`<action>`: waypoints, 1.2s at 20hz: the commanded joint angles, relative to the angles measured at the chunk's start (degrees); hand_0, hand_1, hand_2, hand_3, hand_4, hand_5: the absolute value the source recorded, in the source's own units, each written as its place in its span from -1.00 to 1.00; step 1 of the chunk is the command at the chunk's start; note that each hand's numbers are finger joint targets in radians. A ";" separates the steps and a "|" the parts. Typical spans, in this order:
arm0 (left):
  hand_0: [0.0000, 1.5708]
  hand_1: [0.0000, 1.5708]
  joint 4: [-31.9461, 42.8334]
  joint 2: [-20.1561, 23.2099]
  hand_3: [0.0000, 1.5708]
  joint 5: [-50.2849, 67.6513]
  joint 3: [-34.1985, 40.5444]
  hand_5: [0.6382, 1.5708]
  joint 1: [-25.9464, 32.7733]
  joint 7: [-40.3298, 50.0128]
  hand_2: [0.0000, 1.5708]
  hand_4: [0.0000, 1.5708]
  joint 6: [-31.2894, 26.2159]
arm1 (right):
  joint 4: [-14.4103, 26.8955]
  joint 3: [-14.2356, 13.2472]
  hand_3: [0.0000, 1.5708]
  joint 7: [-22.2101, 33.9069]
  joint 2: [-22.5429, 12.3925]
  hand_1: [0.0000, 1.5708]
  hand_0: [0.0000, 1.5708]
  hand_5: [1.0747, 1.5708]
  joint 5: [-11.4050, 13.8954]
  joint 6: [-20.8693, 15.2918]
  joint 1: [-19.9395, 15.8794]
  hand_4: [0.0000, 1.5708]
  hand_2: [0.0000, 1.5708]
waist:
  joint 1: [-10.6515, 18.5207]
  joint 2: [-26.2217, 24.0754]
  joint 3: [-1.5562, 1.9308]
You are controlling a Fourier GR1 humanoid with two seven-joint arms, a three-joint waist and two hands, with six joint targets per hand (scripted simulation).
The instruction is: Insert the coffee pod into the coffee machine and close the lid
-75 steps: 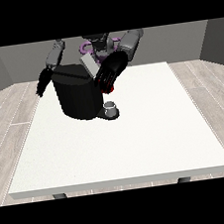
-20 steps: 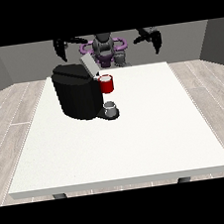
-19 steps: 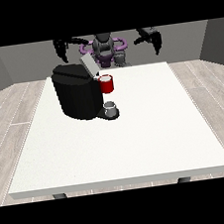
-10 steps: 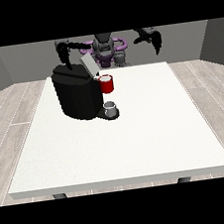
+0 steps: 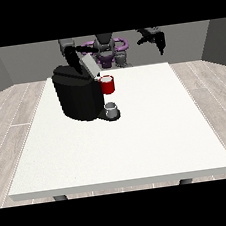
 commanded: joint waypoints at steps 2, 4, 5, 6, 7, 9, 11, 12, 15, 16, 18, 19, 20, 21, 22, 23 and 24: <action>-1.00 -1.00 -4.33 1.00 -1.00 0.79 -0.67 1.00 -0.18 4.57 -1.00 -0.60 0.48 | 3.40 -1.36 -1.00 -1.49 -2.98 -1.00 -1.00 1.00 -0.41 2.40 -2.86 -0.90 -1.00 | 0.74 1.97 0.03; -1.00 -1.00 -1.53 0.24 -1.00 -1.33 -1.20 1.00 2.59 0.41 -1.00 -0.55 2.58 | 1.04 1.46 -1.00 4.00 0.64 -1.00 -1.00 1.00 0.71 -0.66 -5.15 -0.84 -1.00 | -0.69 0.46 0.01; -1.00 -1.00 -1.79 1.51 -1.00 -0.72 -0.53 1.00 3.87 -2.33 -1.00 -0.56 1.38 | 2.27 0.14 -1.00 -0.38 -1.97 -1.00 -1.00 1.00 1.01 0.77 -3.79 -0.74 -1.00 | -0.34 2.59 0.02; -1.00 -1.00 -0.40 1.52 -1.00 -1.40 0.05 1.00 -0.22 -1.87 -1.00 -0.54 3.27 | 2.07 0.40 -1.00 1.18 -0.88 -1.00 -1.00 1.00 0.65 0.03 -8.32 -0.79 -1.00 | -0.17 4.78 0.01; -1.00 -1.00 -1.29 1.15 -1.00 -1.56 -0.82 1.00 1.09 -1.43 -1.00 -0.56 3.13 | 2.81 1.18 -1.00 -1.57 -0.86 -1.00 -1.00 1.00 2.60 -1.11 -6.67 -0.84 -1.00 | 0.18 4.70 0.02; -1.00 -1.00 -0.36 2.78 -1.00 -0.32 0.78 1.00 -0.41 -0.93 -1.00 -0.57 2.19 | 1.74 3.36 -1.00 -1.76 0.30 -1.00 -1.00 1.00 3.20 0.34 -7.18 -0.73 -1.00 | -0.05 4.47 0.01; -1.00 -1.00 -3.43 2.95 -1.00 1.76 -0.56 1.00 1.91 2.42 -1.00 -0.54 -1.45 | 3.51 2.93 -1.00 -1.09 -0.78 -1.00 -1.00 1.00 3.77 0.14 -7.37 -0.85 -1.00 | 2.89 2.29 0.02; -1.00 -1.00 -2.12 0.30 -1.00 -0.54 -1.19 1.00 -0.82 1.63 -1.00 -0.53 3.46 | 3.29 3.85 -1.00 -0.52 -1.15 -1.00 -1.00 1.00 4.76 0.34 -10.25 -0.85 -1.00 | 1.18 4.55 0.01; -1.00 -1.00 -2.31 0.49 -1.00 -1.63 -2.06 1.00 -1.83 3.11 -1.00 -0.48 3.88 | 2.87 4.52 -1.00 2.30 0.57 -1.00 -1.00 1.00 4.93 -0.97 -12.81 -0.86 -1.00 | 1.69 3.43 0.02; -1.00 -1.00 -2.40 0.66 -1.00 -1.24 -2.61 1.00 -0.70 0.89 -1.00 -0.51 2.39 | 3.06 4.01 -1.00 1.40 0.39 -1.00 -1.00 1.00 5.59 -2.62 -13.48 -1.00 -1.00 | 3.27 4.89 0.01; -1.00 -1.00 -2.58 0.69 -1.00 -0.82 -3.08 1.00 -2.49 2.49 -1.00 -0.58 1.68 | 2.70 4.40 -1.00 1.58 0.14 -1.00 -1.00 1.00 6.09 -2.47 -14.97 -1.00 -1.00 | 4.41 6.13 0.02; -1.00 -1.00 -2.41 0.11 -1.00 -1.51 -3.59 1.00 0.38 0.11 -1.00 -0.59 2.02 | 2.21 4.00 -1.00 2.63 -0.77 -1.00 -1.00 1.00 4.51 0.39 -14.27 -1.00 -1.00 | 4.45 5.10 0.01; -1.00 -1.00 -2.52 0.44 -1.00 -1.94 -3.66 1.00 -1.29 0.91 -1.00 -0.55 2.40 | 1.96 4.85 -1.00 3.71 0.72 -1.00 -1.00 1.00 5.75 -1.90 -14.83 -1.00 -1.00 | 4.51 4.87 0.01; -1.00 -1.00 -2.22 0.30 -1.00 -1.96 -3.46 1.00 -1.81 2.21 -1.00 -0.51 2.89 | 1.25 5.83 -1.00 1.99 0.40 -1.00 -1.00 1.00 6.86 -1.58 -13.87 -1.00 -1.00 | 4.04 5.50 0.02; -1.00 -1.00 -2.20 0.61 -1.00 -1.32 -3.20 1.00 -2.23 1.50 -1.00 -0.58 2.19 | 0.93 6.54 -1.00 1.72 1.55 -1.00 -1.00 1.00 7.69 -2.87 -13.74 -1.00 -1.00 | 5.33 6.41 0.01; -1.00 -1.00 -1.18 0.72 -1.00 -0.28 -2.94 1.00 -2.92 1.75 -1.00 -0.57 1.10 | -0.01 7.21 -1.00 4.39 0.65 -1.00 -1.00 1.00 9.03 -3.56 -16.42 -1.00 -1.00 | 6.22 6.08 -0.03; -1.00 -1.00 -2.85 1.17 -1.00 -0.53 -3.51 1.00 -2.74 2.53 -1.00 -0.59 0.60 | 0.06 7.44 -1.00 1.77 0.21 -1.00 -1.00 1.00 9.64 -3.32 -13.70 -0.87 -1.00 | 7.12 6.15 0.03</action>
